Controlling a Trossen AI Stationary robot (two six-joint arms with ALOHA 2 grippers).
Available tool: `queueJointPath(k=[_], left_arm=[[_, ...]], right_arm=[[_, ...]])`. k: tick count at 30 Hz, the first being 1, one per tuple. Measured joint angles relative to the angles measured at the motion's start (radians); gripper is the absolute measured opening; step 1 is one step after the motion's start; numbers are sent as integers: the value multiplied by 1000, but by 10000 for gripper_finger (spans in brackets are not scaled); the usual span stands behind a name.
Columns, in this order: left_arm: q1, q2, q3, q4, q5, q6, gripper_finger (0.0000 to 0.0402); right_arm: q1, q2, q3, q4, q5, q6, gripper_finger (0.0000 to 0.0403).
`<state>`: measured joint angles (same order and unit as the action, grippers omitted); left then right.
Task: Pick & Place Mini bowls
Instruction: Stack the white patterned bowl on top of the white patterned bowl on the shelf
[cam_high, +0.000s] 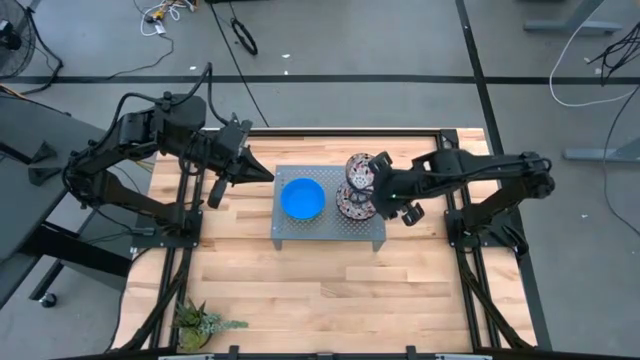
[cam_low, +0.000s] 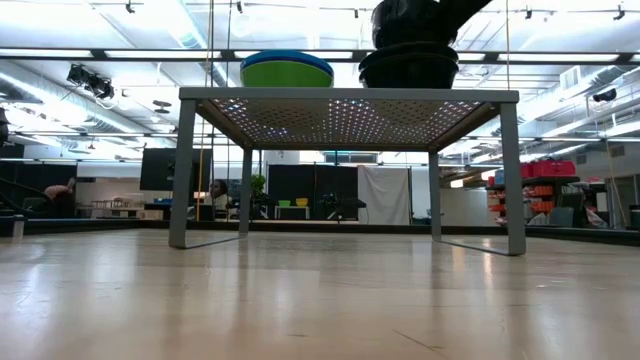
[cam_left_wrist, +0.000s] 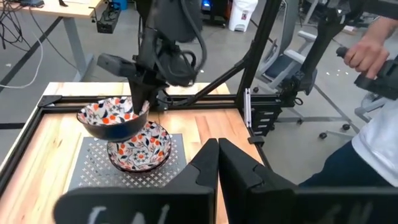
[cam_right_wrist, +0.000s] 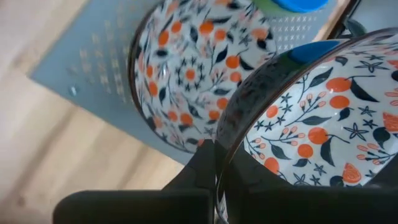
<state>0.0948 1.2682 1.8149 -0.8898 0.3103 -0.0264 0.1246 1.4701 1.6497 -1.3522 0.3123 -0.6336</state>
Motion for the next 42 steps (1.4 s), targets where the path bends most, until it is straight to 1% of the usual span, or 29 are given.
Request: queueJointPath(k=[3, 5, 9, 17, 26, 36, 42], left_arm=[[0, 0, 0, 0, 0, -18, 10], [0, 0, 0, 0, 0, -21, 7], [0, 0, 0, 0, 0, -23, 6], [0, 0, 0, 0, -3, -42, 22], [0, 0, 0, 1, -3, -42, 17], [0, 0, 0, 1, -3, -48, 18], [0, 0, 0, 1, -3, -48, 17]], right_arm=[[21, 16, 0, -11, 55, -48, 6], [37, 19, 0, -11, 73, -88, 6], [73, 19, 0, -11, 73, -152, 6], [141, 19, 0, -14, 72, -266, 6], [139, 22, 0, -26, 72, -303, 6], [125, 87, 0, -54, 72, -306, 6], [125, 100, 0, -72, 58, -292, 6]])
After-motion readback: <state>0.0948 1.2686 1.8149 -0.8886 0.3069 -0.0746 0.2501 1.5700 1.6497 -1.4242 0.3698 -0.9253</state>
